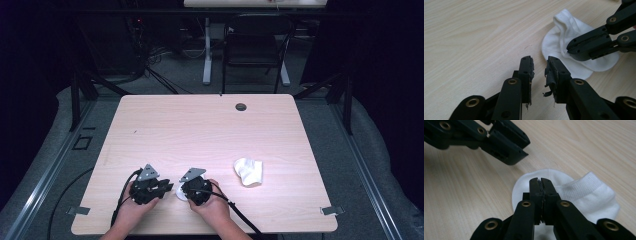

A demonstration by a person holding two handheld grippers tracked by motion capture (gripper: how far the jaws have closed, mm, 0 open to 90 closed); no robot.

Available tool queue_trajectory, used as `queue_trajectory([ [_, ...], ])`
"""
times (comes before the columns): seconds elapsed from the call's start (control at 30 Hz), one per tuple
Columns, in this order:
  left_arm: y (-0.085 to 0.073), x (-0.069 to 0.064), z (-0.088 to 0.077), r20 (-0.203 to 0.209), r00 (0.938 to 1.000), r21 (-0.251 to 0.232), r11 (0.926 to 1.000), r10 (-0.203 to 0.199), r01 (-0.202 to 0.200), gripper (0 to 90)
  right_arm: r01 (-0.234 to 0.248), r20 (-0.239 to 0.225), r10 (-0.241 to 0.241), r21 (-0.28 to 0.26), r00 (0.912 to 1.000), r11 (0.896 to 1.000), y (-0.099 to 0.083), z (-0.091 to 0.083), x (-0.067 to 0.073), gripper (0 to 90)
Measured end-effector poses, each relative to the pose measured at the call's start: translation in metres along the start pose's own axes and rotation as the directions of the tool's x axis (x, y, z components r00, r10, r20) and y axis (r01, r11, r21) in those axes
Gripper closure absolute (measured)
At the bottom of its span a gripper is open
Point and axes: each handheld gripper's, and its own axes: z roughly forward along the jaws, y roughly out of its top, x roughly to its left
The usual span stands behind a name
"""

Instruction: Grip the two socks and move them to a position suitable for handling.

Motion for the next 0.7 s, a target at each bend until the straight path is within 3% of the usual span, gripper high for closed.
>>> queue_trajectory([
  [0.3,0.002,-0.012,0.011,0.021,0.9995,0.008,0.9997,0.024,-0.024,74.1,-0.038,-0.020,0.037,-0.080,0.9991,0.996,0.001,-0.028,-0.004,88.9],
  [0.5,0.002,-0.021,0.021,0.029,0.9980,0.030,0.9979,0.056,-0.057,73.2,-0.032,-0.014,0.031,-0.100,0.9994,0.994,-0.002,-0.041,-0.008,88.9],
  [0.7,0.001,-0.023,0.025,0.035,0.9974,0.049,0.9967,0.063,-0.065,72.3,-0.038,-0.012,0.037,-0.117,0.9992,0.992,-0.008,-0.054,-0.013,88.9],
])
